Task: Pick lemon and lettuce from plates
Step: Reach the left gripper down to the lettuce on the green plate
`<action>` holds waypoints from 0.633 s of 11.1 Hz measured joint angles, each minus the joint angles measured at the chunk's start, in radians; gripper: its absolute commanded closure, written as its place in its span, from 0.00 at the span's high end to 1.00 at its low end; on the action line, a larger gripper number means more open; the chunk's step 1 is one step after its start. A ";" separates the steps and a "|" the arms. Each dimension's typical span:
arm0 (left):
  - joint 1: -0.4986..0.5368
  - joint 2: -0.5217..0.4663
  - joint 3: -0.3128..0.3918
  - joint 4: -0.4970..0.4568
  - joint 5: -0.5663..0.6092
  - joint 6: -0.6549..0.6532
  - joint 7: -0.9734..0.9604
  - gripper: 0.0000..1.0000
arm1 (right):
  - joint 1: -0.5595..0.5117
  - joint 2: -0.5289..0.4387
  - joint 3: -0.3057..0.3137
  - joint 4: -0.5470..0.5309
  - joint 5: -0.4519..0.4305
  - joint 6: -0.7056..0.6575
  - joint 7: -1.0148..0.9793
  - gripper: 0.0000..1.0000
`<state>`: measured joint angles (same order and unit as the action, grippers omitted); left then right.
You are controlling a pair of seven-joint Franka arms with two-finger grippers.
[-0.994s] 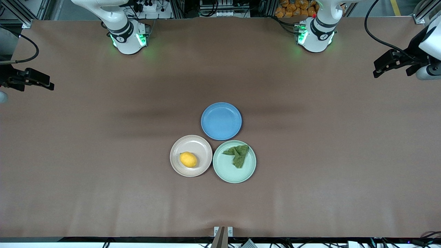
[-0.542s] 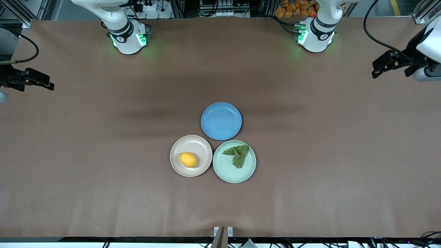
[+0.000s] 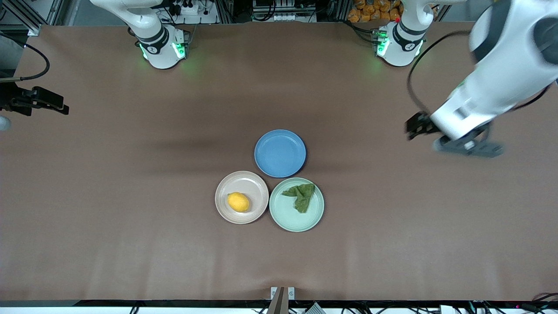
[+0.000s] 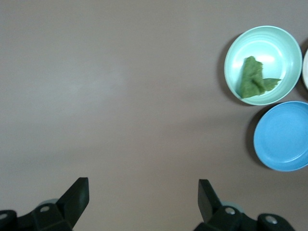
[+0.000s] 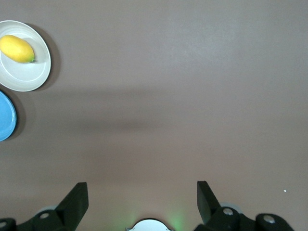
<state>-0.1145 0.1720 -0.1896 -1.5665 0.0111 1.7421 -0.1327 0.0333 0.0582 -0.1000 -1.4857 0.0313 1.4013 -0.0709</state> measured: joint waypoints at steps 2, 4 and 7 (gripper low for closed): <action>-0.047 0.099 -0.022 -0.001 -0.003 0.134 0.000 1.00 | 0.000 0.000 0.004 -0.001 0.000 -0.001 0.000 1.00; -0.118 0.189 -0.028 -0.001 -0.003 0.276 -0.001 1.00 | 0.003 0.000 0.009 -0.002 0.001 -0.001 0.000 1.00; -0.187 0.314 -0.030 -0.001 -0.005 0.506 -0.006 1.00 | 0.021 0.000 0.014 -0.002 0.001 0.001 0.000 1.00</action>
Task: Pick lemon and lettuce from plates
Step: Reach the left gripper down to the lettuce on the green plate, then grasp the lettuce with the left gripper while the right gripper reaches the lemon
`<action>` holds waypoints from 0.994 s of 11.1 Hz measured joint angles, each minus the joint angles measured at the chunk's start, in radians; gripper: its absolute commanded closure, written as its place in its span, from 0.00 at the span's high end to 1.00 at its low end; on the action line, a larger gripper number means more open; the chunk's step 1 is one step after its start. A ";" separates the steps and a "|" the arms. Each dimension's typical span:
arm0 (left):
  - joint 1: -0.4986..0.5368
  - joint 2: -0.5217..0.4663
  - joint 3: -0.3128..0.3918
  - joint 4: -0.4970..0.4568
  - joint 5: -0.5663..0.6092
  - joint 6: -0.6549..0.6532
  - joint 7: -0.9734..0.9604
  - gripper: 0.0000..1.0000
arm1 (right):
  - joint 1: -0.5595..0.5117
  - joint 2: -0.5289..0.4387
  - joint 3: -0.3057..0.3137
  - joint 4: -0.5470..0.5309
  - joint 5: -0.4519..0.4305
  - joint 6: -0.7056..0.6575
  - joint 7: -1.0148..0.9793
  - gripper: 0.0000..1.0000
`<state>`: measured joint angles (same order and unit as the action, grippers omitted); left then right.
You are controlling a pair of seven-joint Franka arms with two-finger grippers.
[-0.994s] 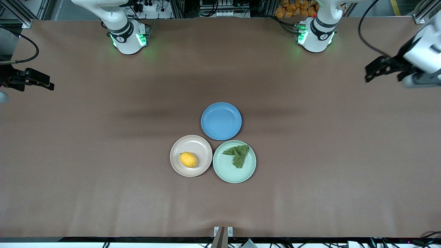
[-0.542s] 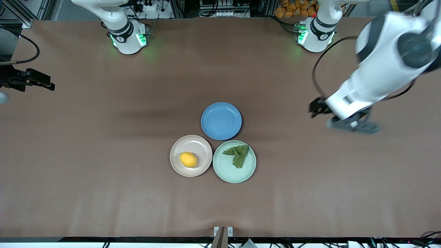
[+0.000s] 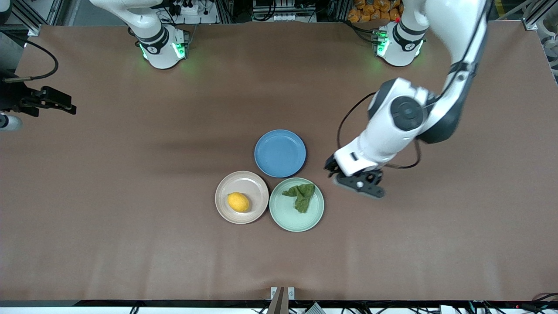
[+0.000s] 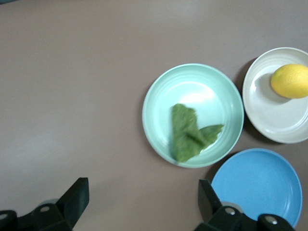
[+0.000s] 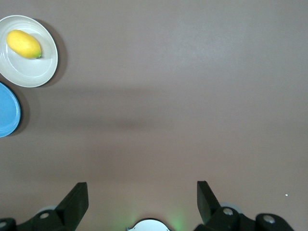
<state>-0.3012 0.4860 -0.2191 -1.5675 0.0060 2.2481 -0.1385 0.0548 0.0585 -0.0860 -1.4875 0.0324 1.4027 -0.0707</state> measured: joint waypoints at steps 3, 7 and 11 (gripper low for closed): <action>-0.054 0.128 0.002 0.022 -0.001 0.143 -0.002 1.00 | 0.021 0.004 0.003 0.000 0.013 0.025 0.004 1.00; -0.099 0.248 0.009 0.038 -0.001 0.345 -0.002 1.00 | 0.044 0.028 0.004 0.000 0.038 0.055 0.051 1.00; -0.186 0.327 0.091 0.073 -0.001 0.383 -0.002 0.88 | 0.128 0.075 0.006 0.000 0.052 0.121 0.213 1.00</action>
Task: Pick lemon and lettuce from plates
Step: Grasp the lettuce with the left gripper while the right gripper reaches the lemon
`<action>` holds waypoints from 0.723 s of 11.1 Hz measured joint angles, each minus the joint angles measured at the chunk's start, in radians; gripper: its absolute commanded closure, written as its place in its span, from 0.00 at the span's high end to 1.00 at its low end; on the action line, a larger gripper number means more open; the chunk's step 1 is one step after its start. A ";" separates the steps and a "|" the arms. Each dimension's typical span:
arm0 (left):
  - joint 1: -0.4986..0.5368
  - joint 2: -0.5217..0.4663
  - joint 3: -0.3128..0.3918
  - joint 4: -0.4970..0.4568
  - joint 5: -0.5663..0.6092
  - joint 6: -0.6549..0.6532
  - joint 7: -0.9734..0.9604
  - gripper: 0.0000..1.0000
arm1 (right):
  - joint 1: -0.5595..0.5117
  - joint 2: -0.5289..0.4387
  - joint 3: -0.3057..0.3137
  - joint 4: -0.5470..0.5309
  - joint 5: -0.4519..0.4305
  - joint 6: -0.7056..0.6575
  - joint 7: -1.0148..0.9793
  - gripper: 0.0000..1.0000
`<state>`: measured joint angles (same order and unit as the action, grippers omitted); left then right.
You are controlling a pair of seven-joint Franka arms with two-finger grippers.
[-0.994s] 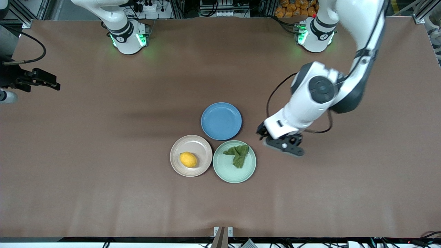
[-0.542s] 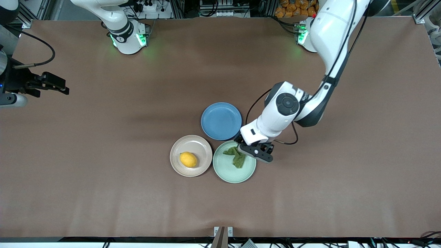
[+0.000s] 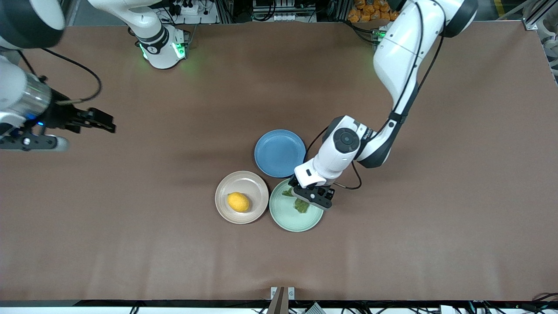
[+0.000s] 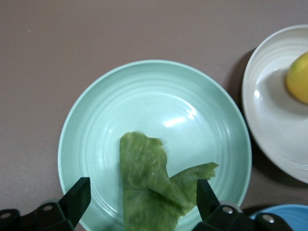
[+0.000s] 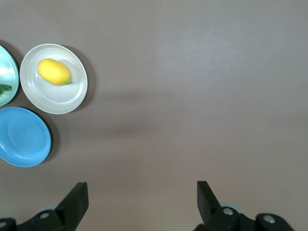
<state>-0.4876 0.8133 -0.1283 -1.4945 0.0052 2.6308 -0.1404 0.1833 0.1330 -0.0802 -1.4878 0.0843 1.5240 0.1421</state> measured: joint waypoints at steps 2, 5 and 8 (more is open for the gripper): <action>-0.040 0.027 0.041 0.009 0.000 0.006 0.000 0.82 | 0.037 0.028 0.001 0.000 0.003 0.023 0.069 1.00; -0.066 0.072 0.065 0.017 0.000 0.041 0.000 0.49 | 0.057 0.074 0.001 0.000 0.065 0.058 0.172 1.00; -0.073 0.082 0.071 0.025 0.000 0.042 -0.005 0.12 | 0.126 0.159 0.003 -0.001 0.091 0.186 0.295 1.00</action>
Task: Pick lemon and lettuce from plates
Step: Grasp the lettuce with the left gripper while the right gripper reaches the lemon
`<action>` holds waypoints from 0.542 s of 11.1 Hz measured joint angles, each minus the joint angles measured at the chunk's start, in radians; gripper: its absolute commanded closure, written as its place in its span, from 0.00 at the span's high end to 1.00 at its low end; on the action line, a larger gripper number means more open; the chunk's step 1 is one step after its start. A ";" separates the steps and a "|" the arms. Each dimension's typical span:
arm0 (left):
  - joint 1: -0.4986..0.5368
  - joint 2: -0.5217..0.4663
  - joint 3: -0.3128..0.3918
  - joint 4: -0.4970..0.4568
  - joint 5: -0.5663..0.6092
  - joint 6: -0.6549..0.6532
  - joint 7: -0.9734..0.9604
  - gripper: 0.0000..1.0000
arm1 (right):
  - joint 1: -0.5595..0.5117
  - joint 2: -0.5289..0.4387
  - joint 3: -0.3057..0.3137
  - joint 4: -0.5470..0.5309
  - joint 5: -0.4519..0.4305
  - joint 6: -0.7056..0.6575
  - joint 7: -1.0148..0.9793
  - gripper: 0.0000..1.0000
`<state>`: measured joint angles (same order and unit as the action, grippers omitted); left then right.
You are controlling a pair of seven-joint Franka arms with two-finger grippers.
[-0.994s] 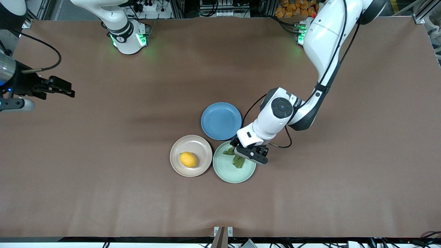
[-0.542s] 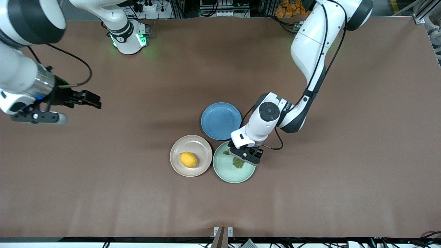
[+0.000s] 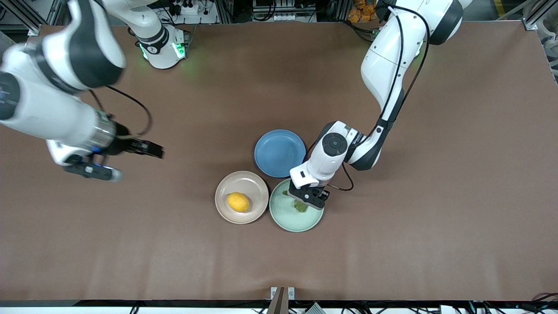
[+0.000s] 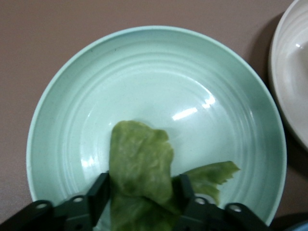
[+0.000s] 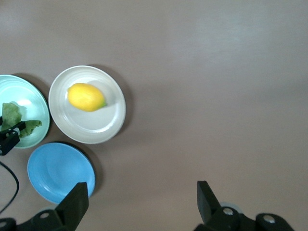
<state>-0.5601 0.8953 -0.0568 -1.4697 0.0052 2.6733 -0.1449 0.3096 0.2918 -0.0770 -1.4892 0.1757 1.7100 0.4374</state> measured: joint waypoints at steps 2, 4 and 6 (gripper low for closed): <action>-0.001 -0.001 0.001 0.010 0.000 0.000 -0.036 0.00 | 0.069 0.083 0.001 -0.001 0.000 0.110 0.049 1.00; -0.001 -0.003 0.001 0.021 0.000 0.000 -0.053 0.00 | 0.095 0.151 0.001 0.000 0.000 0.200 0.049 1.00; 0.000 -0.014 0.002 0.033 -0.002 -0.023 -0.073 0.00 | 0.123 0.215 0.001 0.000 0.000 0.291 0.048 1.00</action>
<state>-0.5603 0.8810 -0.0548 -1.4369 0.0031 2.6503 -0.2180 0.4329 0.5066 -0.0761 -1.4893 0.1757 2.0013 0.4857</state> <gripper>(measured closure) 0.960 0.000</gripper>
